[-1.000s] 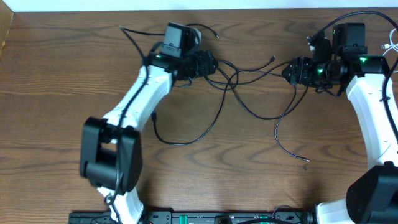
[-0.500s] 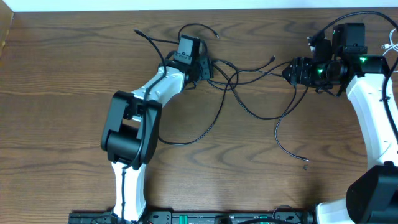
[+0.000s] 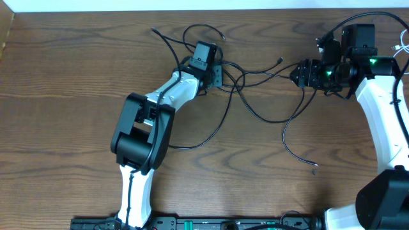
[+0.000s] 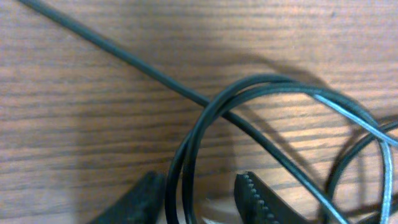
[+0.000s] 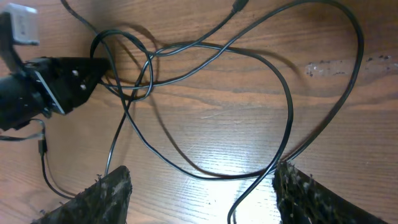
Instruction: Untangle cables
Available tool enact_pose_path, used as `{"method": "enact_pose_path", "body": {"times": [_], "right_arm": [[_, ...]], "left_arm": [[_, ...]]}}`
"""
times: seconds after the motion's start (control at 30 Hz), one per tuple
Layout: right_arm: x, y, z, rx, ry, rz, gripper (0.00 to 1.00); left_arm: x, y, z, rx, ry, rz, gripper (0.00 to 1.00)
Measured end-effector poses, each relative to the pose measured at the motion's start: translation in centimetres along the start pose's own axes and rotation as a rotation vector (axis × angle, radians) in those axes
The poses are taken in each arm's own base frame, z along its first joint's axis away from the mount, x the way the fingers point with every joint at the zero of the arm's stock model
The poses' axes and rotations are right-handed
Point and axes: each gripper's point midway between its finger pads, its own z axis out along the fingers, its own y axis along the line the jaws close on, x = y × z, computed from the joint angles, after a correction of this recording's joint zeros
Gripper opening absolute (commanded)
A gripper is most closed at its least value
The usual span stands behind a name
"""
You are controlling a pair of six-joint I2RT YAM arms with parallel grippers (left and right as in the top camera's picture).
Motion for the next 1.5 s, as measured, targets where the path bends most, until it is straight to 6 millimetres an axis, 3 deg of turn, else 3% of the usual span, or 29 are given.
{"method": "enact_pose_path", "body": {"times": [0.07, 0.17, 0.33, 0.47, 0.57, 0.7, 0.8, 0.87, 1.23, 1.5], "right_arm": [[0.1, 0.0, 0.0, 0.000, 0.002, 0.000, 0.70], [0.2, -0.1, 0.1, 0.001, 0.006, 0.002, 0.70], [-0.2, 0.1, 0.2, -0.003, -0.009, -0.006, 0.73], [-0.7, 1.3, 0.5, -0.020, -0.033, -0.045, 0.75], [-1.0, 3.4, 1.0, -0.056, -0.055, -0.102, 0.75], [-1.3, 7.3, 1.4, -0.145, -0.087, -0.216, 0.73], [-1.3, 9.3, 1.6, -0.197, -0.100, -0.281, 0.74], [-1.0, 10.5, 1.6, -0.229, -0.103, -0.335, 0.75], [1.8, 13.8, 2.7, -0.284, -0.036, -0.467, 0.72], [4.3, 13.3, 7.7, -0.268, 0.102, -0.464, 0.71]], "left_arm": [[0.0, 0.0, 0.1, -0.004, 0.000, 0.003, 0.27], [0.0, 0.1, 0.1, -0.010, 0.000, 0.007, 0.09], [0.4, 0.3, -0.2, -0.019, 0.017, 0.011, 0.07], [0.3, 0.1, -2.2, -0.017, 0.038, 0.022, 0.07], [-1.7, -1.6, -6.6, 0.036, -0.008, 0.041, 0.08], [-5.8, -4.6, -16.0, 0.144, -0.164, 0.073, 0.07], [-7.2, -5.9, -21.1, 0.195, -0.246, 0.088, 0.07], [-7.1, -6.2, -23.0, 0.215, -0.258, 0.093, 0.08], [-6.6, -5.9, -22.6, 0.210, -0.230, 0.088, 0.07], [-7.0, -4.9, -22.6, 0.195, -0.237, 0.070, 0.08]]}}
